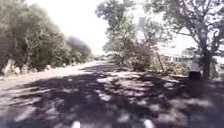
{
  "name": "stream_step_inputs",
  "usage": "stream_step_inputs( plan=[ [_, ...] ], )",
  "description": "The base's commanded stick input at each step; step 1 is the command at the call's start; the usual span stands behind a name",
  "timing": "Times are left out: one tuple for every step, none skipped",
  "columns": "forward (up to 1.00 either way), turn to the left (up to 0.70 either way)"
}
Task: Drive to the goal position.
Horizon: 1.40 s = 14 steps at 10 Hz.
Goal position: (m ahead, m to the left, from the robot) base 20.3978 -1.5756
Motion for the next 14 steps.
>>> stream_step_inputs(
  plan=[
    [0.50, 0.00],
    [0.50, 0.00],
    [0.50, 0.00],
    [0.50, 0.00],
    [0.50, 0.00],
    [0.50, 0.00],
    [0.50, 0.00],
    [0.50, 0.00],
    [0.50, 0.00],
    [0.50, 0.00],
    [0.50, 0.00],
    [0.50, 0.00],
    [0.50, 0.00],
    [0.50, 0.00]
  ],
)
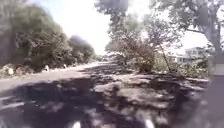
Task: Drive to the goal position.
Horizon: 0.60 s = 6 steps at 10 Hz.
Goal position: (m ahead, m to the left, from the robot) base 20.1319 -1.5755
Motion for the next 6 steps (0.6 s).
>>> stream_step_inputs(
  plan=[
    [0.50, 0.00],
    [0.50, 0.00],
    [0.50, 0.00],
    [0.50, 0.00],
    [0.50, 0.00],
    [0.50, 0.00]
  ],
)
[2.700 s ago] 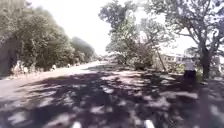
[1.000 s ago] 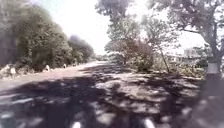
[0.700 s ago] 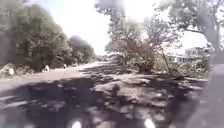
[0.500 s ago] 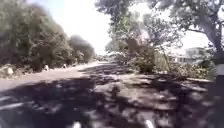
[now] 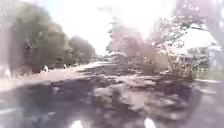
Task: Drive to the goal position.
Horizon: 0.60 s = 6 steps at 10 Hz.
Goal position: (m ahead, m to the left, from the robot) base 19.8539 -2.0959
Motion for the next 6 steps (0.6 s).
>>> stream_step_inputs(
  plan=[
    [0.50, 0.00],
    [0.50, 0.00],
    [0.50, 0.00],
    [0.50, 0.00],
    [0.50, 0.00],
    [0.50, -0.17]
  ],
)
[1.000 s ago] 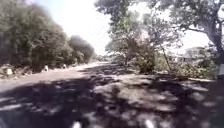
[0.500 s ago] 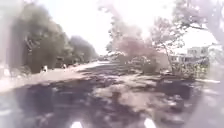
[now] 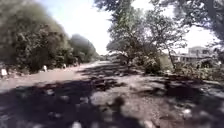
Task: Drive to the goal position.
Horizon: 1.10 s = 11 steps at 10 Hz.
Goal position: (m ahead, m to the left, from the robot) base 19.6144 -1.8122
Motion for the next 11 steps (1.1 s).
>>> stream_step_inputs(
  plan=[
    [0.50, -0.37],
    [0.50, -0.50],
    [0.50, -0.50],
    [0.50, -0.50],
    [0.50, -0.50],
    [0.50, -0.50],
    [0.50, -0.45],
    [0.50, -0.24],
    [0.50, -0.04],
    [0.50, 0.00],
    [0.50, 0.00]
  ],
)
